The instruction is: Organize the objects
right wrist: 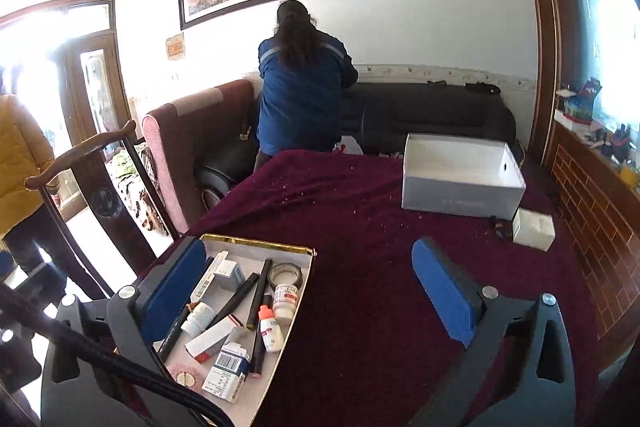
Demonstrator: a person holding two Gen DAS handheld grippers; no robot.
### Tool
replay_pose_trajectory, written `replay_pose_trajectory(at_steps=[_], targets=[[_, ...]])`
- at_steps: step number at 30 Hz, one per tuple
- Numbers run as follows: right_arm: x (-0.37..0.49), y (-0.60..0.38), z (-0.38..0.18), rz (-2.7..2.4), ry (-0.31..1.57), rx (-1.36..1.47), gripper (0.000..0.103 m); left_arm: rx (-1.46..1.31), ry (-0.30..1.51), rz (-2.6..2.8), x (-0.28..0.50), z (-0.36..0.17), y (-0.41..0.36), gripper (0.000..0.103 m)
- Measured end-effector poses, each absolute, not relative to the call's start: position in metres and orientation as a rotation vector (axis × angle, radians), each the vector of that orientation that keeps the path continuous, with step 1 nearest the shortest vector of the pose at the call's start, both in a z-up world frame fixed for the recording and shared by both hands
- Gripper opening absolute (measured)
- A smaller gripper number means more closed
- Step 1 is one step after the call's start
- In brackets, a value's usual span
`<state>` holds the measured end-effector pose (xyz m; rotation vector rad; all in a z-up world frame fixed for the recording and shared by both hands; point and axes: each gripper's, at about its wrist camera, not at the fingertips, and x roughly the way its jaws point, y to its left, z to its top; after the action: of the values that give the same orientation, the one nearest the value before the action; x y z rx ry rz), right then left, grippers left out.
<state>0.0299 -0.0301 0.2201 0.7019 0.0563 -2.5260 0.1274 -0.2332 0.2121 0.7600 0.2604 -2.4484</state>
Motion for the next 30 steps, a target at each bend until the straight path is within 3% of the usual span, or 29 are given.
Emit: replay_pose_trajectory(at_steps=[9,15,30], targets=[[0.026,-0.061,0.160,-2.446,0.303,0.954,0.103,1.024,0.277,-2.372,0.107,0.148,-0.239,0.101],[0.019,-0.061,0.121,-2.391,0.363,1.172,0.103,1.196,0.378,-2.337,0.096,0.113,-0.249,0.101],[0.025,-0.079,0.093,-2.355,0.571,1.287,0.103,1.357,0.485,-2.279,0.076,0.088,-0.284,0.101]])
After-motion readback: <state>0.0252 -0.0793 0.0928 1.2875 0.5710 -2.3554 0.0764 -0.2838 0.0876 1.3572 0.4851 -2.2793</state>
